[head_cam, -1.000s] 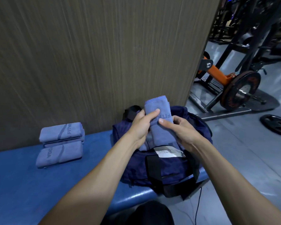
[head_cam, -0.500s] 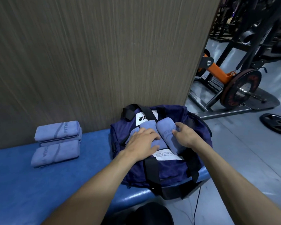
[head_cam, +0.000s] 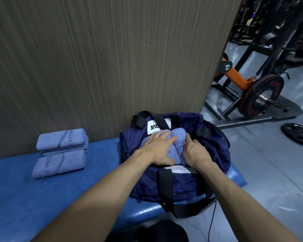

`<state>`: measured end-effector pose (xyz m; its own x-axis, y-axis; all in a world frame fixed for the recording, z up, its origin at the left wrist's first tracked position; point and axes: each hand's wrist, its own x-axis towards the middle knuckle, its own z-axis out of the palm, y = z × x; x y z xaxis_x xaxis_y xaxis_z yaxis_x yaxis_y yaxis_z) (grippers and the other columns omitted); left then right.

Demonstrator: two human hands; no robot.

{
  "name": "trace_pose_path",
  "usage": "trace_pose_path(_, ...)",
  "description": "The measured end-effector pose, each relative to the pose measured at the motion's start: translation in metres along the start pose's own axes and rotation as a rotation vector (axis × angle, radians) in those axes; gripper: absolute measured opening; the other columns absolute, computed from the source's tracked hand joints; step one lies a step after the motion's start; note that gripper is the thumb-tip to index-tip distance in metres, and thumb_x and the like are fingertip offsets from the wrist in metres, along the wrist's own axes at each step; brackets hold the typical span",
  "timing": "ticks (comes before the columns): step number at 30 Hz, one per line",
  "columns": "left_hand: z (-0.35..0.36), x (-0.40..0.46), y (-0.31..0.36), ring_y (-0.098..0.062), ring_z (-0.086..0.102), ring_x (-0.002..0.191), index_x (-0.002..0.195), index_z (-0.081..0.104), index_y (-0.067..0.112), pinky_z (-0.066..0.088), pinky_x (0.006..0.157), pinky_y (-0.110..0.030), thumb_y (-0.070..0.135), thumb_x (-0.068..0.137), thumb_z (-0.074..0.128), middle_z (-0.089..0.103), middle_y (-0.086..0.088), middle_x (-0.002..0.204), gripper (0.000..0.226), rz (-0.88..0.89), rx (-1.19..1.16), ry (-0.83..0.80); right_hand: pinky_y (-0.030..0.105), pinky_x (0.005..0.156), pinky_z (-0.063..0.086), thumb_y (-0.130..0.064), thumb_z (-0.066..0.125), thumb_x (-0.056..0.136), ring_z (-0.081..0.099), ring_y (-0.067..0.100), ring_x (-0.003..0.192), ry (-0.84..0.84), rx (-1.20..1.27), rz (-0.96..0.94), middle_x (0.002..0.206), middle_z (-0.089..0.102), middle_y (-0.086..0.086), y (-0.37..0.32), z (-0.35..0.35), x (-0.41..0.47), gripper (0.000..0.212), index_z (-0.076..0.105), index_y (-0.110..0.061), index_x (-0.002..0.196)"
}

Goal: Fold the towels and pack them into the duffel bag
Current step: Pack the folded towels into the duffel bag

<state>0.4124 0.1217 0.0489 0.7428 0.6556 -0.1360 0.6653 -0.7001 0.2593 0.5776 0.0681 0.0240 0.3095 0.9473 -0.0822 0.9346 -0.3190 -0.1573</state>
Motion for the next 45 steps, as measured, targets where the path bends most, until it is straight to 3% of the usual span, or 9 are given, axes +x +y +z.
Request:
trace_pose_path(3,0.000,0.008,-0.003,-0.025,0.009,0.154,0.161,0.011,0.026,0.017,0.124,-0.040,0.051,0.081,0.069,0.012,-0.001,0.168,0.102,-0.025,-0.024,-0.090,0.039,0.086,0.048,-0.018,0.041,0.103,0.056,0.034,0.116,0.107,-0.074,-0.045,0.145,0.042,0.015,-0.001,0.003,-0.005,0.052,0.029,-0.005,0.153)
trace_pose_path(8,-0.002,0.013,-0.007,-0.023,0.020,0.150,0.156,0.026,0.027,0.025,0.119,-0.039,0.055,0.078,0.068,0.029,0.003,0.160,0.093,-0.006,-0.009,-0.075,0.040,0.070,0.052,-0.014,0.086,0.065,0.061,0.031,0.093,0.313,-0.129,-0.262,0.108,0.064,0.004,-0.004,0.015,-0.012,0.051,0.068,-0.012,0.113)
trace_pose_path(13,0.005,-0.013,-0.023,-0.016,0.037,0.140,0.141,0.053,0.026,0.038,0.111,-0.038,0.043,0.093,0.063,0.046,0.008,0.148,0.052,0.043,-0.152,0.179,0.040,0.074,0.046,-0.013,0.054,0.095,0.059,0.032,0.102,0.283,-0.060,-0.240,0.108,0.067,0.005,-0.006,0.010,-0.007,0.024,0.068,-0.014,0.115)
trace_pose_path(19,0.007,-0.077,-0.073,-0.013,0.057,0.107,0.109,0.070,0.022,0.045,0.095,-0.031,0.013,0.097,0.055,0.065,0.013,0.116,0.021,0.045,-0.367,0.696,0.035,0.065,0.034,-0.015,0.051,0.092,0.057,0.032,0.084,0.263,-0.157,-0.157,0.096,0.068,0.009,-0.032,-0.015,-0.003,0.018,0.067,-0.016,0.099)
trace_pose_path(24,0.014,-0.154,-0.145,-0.011,0.060,0.093,0.094,0.069,0.025,0.048,0.086,-0.029,0.007,0.092,0.063,0.065,0.013,0.097,0.019,-0.249,-0.387,0.894,0.044,0.073,0.049,-0.018,0.049,0.084,0.058,0.037,0.093,0.431,0.058,-0.435,0.096,0.071,0.009,-0.124,-0.019,-0.005,0.029,0.072,-0.011,0.099)
trace_pose_path(28,0.023,-0.214,-0.200,-0.017,0.061,0.088,0.092,0.068,0.023,0.048,0.081,-0.032,0.003,0.086,0.070,0.064,0.006,0.095,0.020,-0.595,-0.381,1.013,0.044,0.070,0.050,-0.023,0.045,0.080,0.057,0.034,0.088,0.339,0.127,-0.673,0.090,0.067,0.005,-0.215,0.007,-0.014,0.030,0.071,-0.015,0.093)
trace_pose_path(35,0.041,-0.257,-0.267,-0.033,0.059,0.115,0.122,0.061,0.005,0.044,0.097,-0.036,0.036,0.093,0.068,0.059,-0.013,0.123,0.043,-1.108,-0.618,0.662,0.044,0.095,0.050,-0.023,0.052,0.097,0.056,0.036,0.115,-0.166,0.246,-0.665,0.126,0.057,0.012,-0.305,0.070,-0.022,0.031,0.065,-0.018,0.124)
trace_pose_path(41,0.045,-0.253,-0.286,-0.033,0.060,0.078,0.072,0.057,0.007,0.047,0.071,-0.038,0.047,0.090,0.068,0.060,-0.013,0.076,0.044,-1.117,-0.724,0.530,0.044,0.102,0.046,-0.032,0.050,0.100,0.052,0.035,0.119,-0.246,0.242,-0.521,0.132,0.043,0.009,-0.315,0.088,-0.023,0.038,0.054,-0.028,0.137)
trace_pose_path(45,0.045,-0.255,-0.274,-0.021,0.063,0.085,0.086,0.062,0.014,0.045,0.068,-0.031,0.043,0.083,0.079,0.066,-0.001,0.088,0.033,-1.071,-0.868,0.645,0.043,0.100,0.048,-0.030,0.051,0.099,0.055,0.035,0.116,-0.273,0.272,-0.497,0.128,0.045,0.009,-0.310,0.090,-0.024,0.038,0.053,-0.028,0.137)
